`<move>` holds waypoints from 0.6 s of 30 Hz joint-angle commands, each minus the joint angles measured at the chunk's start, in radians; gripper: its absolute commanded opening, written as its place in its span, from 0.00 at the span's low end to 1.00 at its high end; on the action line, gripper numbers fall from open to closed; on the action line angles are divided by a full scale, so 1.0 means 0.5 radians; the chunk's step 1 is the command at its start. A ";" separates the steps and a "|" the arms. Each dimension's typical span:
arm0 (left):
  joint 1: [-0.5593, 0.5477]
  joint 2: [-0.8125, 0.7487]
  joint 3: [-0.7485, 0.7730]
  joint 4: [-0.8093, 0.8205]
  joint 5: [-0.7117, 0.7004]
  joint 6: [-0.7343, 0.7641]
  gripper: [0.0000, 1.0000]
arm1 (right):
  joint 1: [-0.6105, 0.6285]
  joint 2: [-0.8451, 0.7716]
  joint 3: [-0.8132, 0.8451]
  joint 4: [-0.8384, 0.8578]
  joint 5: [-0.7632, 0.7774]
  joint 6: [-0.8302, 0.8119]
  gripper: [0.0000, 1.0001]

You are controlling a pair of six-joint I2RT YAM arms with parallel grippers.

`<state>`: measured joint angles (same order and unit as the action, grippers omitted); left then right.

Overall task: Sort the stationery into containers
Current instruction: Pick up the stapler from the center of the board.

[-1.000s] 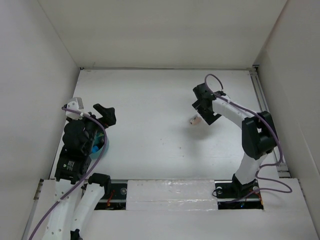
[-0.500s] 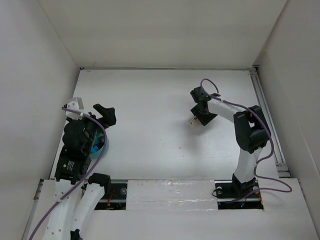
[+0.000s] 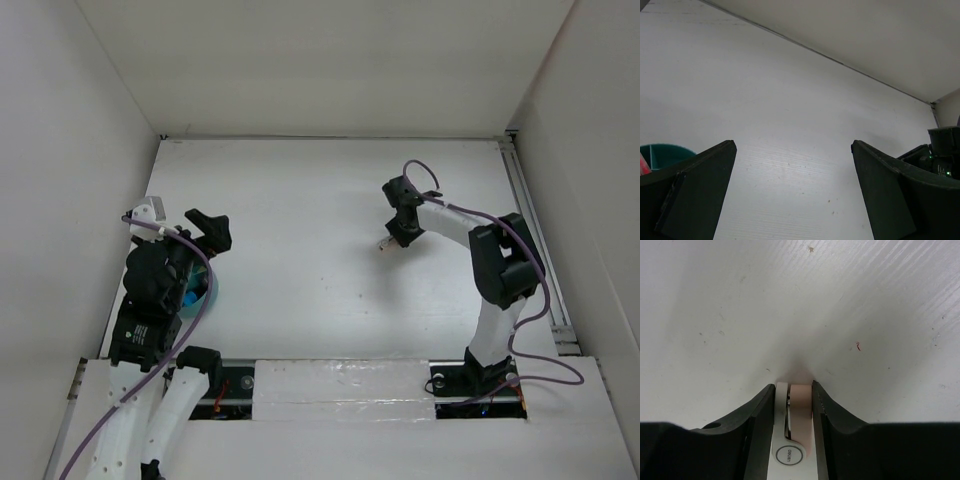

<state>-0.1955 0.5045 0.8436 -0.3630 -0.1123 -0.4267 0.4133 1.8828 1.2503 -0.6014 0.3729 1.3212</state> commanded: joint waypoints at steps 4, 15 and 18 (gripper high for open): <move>-0.008 0.019 -0.006 0.069 0.052 0.028 1.00 | 0.014 0.002 -0.007 0.043 -0.083 -0.062 0.00; -0.008 0.448 0.129 0.186 1.251 0.188 1.00 | 0.354 -0.292 0.230 0.399 -0.050 -0.884 0.00; -0.008 0.577 0.190 0.204 1.476 0.188 1.00 | 0.419 -0.341 0.355 0.417 -0.138 -1.013 0.00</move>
<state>-0.1963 0.7578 0.8761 -0.3218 0.4019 -0.3603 0.5926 1.7794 1.3479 -0.4736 0.3321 0.9417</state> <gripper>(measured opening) 0.993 0.382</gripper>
